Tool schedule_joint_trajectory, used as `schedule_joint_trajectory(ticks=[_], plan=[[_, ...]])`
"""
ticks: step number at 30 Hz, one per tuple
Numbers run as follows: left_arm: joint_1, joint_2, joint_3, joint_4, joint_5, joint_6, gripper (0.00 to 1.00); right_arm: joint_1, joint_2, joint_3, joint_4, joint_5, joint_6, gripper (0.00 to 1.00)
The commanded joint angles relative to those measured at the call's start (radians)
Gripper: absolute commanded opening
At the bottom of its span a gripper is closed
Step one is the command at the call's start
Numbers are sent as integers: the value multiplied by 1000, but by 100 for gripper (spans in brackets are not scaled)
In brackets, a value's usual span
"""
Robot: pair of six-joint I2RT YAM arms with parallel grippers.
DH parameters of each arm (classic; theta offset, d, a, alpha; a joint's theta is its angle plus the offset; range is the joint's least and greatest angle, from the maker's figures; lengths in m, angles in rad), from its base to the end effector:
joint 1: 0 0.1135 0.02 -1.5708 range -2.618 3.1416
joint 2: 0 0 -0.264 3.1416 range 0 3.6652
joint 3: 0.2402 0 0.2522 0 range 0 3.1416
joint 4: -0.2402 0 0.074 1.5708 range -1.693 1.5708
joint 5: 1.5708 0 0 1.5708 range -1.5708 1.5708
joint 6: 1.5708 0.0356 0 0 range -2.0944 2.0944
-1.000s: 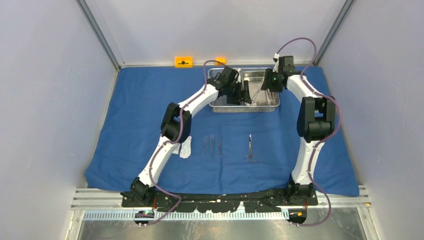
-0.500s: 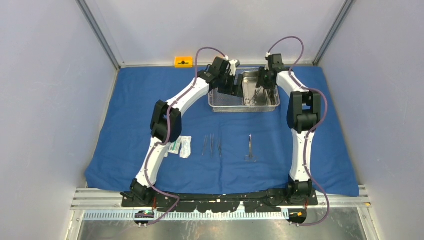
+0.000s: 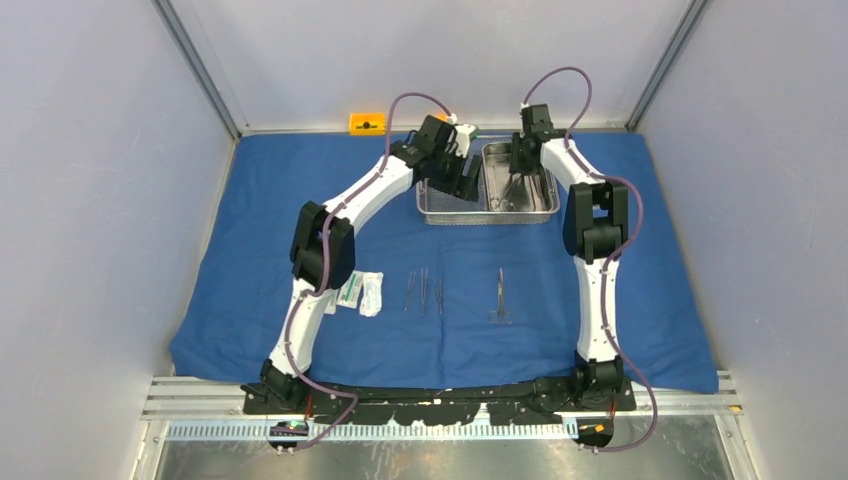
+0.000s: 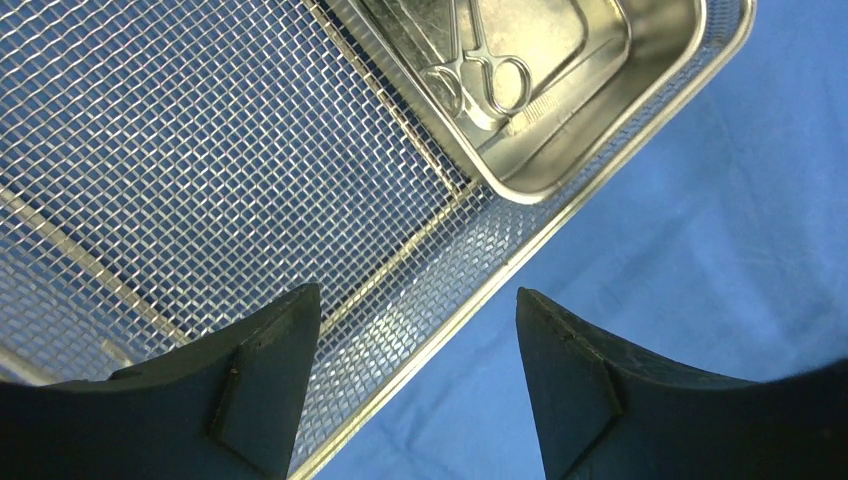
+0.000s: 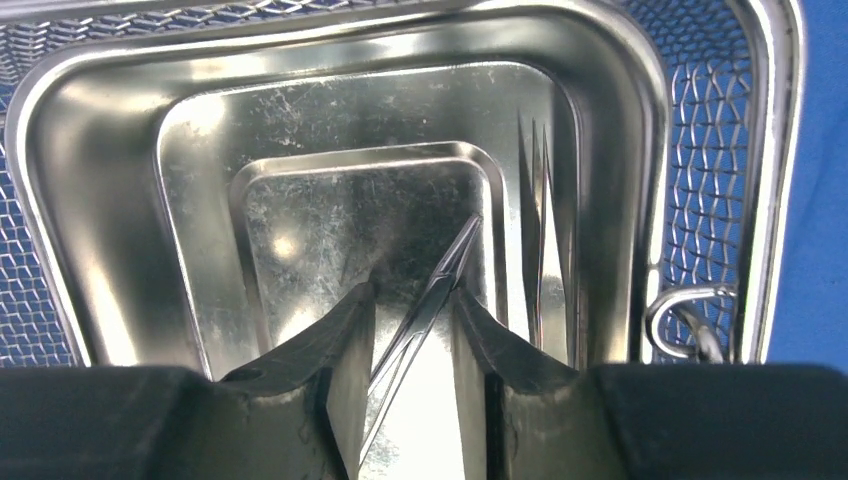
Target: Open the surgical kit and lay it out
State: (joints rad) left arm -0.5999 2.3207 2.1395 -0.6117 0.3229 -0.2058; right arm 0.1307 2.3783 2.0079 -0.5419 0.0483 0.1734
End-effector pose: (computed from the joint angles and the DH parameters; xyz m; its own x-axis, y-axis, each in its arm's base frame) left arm 0.4289 -0.3070 0.2448 -0.7226 0.2594 -0.6408 0.5839 0.7253 -0.3647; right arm 0.5236 0.0671 0.1766 -0.7898 0.0700 -0.6093 0.0359 0.9970 0.0680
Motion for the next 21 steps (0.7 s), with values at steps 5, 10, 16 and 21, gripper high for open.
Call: schedule_joint_trajectory(ticks=[5, 10, 16, 21], plan=[[7, -184, -84, -18, -13, 85, 73, 11, 72, 114, -123, 51, -27, 26], [19, -227, -130, -48, -13, 127, 73, 10, 97, 178, -160, 54, -71, 17], [34, -268, -180, -78, -14, 183, 73, 2, 113, 234, -179, 9, -113, 6], [38, -262, -181, -87, -11, 187, 73, -3, 117, 261, -177, -34, -100, 0]])
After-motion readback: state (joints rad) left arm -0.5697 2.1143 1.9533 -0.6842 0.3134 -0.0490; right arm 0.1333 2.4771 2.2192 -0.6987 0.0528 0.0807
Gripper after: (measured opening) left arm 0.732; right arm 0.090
